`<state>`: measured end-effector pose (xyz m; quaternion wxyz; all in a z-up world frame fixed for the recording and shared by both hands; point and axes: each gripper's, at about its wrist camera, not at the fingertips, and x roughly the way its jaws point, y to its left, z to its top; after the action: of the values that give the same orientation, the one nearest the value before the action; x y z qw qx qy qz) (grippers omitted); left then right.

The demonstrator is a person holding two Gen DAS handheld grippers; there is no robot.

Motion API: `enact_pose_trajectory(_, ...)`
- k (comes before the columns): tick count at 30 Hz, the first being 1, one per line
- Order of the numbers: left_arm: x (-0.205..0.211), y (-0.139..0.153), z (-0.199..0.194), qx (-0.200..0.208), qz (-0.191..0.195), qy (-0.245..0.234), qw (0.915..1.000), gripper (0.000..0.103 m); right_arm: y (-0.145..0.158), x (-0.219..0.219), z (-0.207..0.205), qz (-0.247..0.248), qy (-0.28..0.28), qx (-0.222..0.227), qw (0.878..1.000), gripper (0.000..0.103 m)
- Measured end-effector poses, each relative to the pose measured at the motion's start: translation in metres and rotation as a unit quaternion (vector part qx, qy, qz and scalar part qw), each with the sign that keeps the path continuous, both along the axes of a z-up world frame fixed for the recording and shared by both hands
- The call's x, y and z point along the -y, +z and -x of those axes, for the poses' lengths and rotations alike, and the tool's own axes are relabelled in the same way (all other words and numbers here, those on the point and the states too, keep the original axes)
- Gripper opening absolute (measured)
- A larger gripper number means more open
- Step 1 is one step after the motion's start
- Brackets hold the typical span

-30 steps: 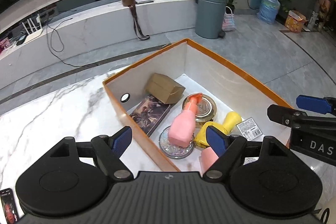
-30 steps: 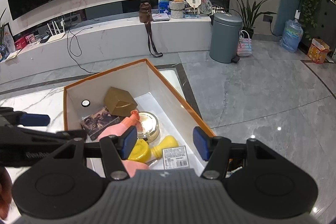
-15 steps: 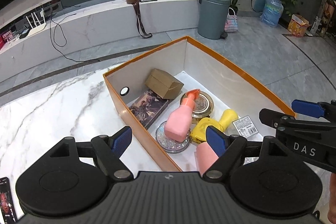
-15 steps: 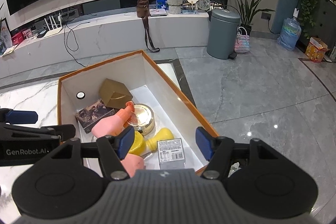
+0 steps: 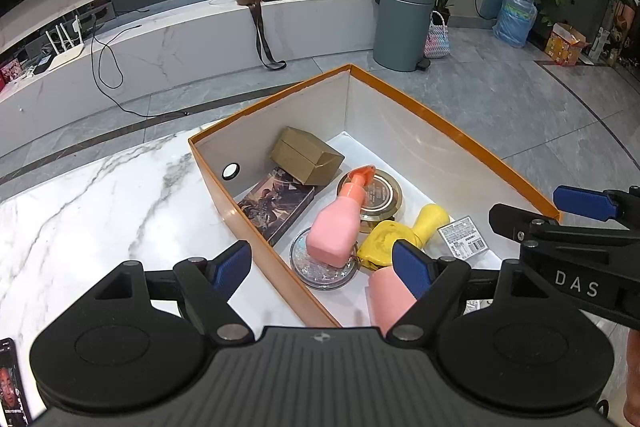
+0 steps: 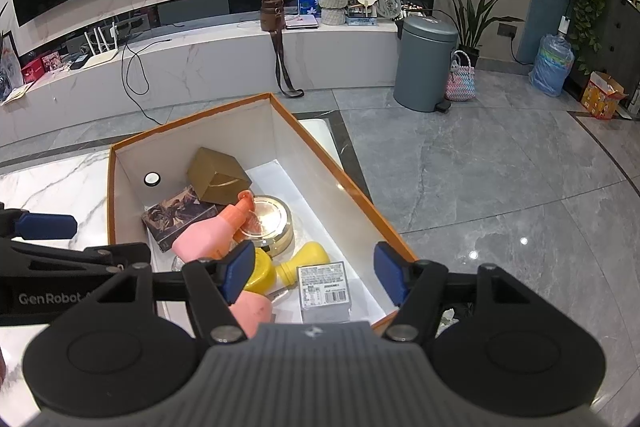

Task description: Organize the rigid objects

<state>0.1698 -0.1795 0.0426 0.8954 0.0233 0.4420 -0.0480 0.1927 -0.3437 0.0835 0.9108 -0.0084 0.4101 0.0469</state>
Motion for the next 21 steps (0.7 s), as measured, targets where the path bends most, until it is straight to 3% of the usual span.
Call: enact_pose_trajectory(21, 0.0074, 0.0020, 0.0009, 0.004, -0.002, -0.005, 1.0000, 0.094, -0.0004, 0.0029, 0.0004, 0.000, -0.001, 0.001, 1.000, 0.067)
